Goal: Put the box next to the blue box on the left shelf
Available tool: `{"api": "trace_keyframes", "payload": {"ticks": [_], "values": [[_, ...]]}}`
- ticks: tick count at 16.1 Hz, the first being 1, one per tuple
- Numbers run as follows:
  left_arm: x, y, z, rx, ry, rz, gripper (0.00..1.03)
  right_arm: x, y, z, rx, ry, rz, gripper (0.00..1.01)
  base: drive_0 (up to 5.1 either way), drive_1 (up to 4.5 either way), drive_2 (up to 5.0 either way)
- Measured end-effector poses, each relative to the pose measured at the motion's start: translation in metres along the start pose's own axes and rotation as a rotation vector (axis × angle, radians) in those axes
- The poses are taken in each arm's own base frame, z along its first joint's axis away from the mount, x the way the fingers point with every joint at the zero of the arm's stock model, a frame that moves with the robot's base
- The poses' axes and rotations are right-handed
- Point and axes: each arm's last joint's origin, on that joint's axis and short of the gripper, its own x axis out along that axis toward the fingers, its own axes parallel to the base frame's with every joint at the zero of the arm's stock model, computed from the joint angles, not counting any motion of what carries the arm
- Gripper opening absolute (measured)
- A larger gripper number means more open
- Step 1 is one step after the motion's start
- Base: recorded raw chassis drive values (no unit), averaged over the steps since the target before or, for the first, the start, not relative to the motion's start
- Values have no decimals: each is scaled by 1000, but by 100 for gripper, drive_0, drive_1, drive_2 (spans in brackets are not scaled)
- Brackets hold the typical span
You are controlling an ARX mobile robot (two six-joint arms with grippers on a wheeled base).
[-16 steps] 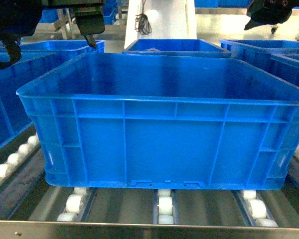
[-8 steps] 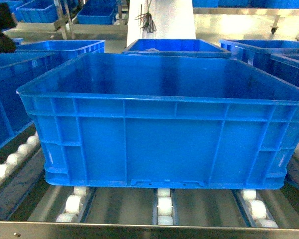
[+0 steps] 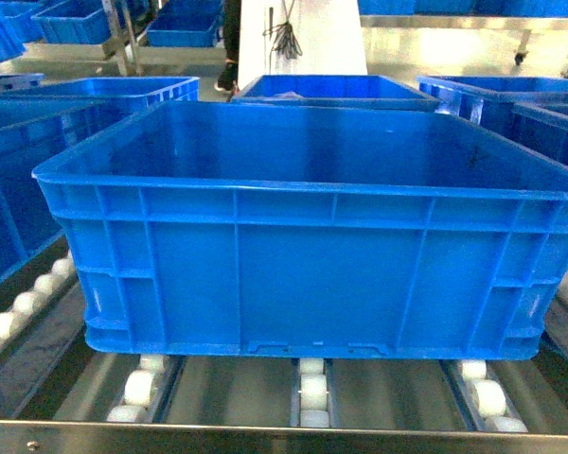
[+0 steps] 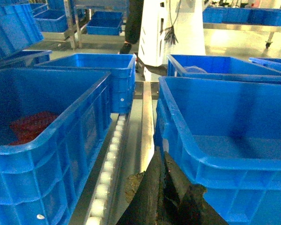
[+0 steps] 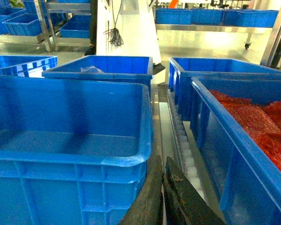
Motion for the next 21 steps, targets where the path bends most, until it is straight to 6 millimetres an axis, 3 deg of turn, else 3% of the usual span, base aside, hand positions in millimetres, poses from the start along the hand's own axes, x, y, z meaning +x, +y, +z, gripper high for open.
{"api": "trace_keyframes", "payload": {"ticks": [3, 5, 8, 21], "values": [[-22, 8, -9, 0, 6, 4, 2, -21, -15, -8, 1, 4, -19, 2, 0, 0, 0], [-32, 19, -11, 1, 3, 2, 2, -32, -14, -11, 1, 4, -11, 2, 0, 0, 0], [-58, 19, -19, 2, -17, -2, 2, -58, -14, -20, 0, -17, -6, 2, 0, 0, 0], [-76, 19, -16, 2, -23, -2, 2, -75, -14, -17, 0, -20, -6, 2, 0, 0, 0]]}}
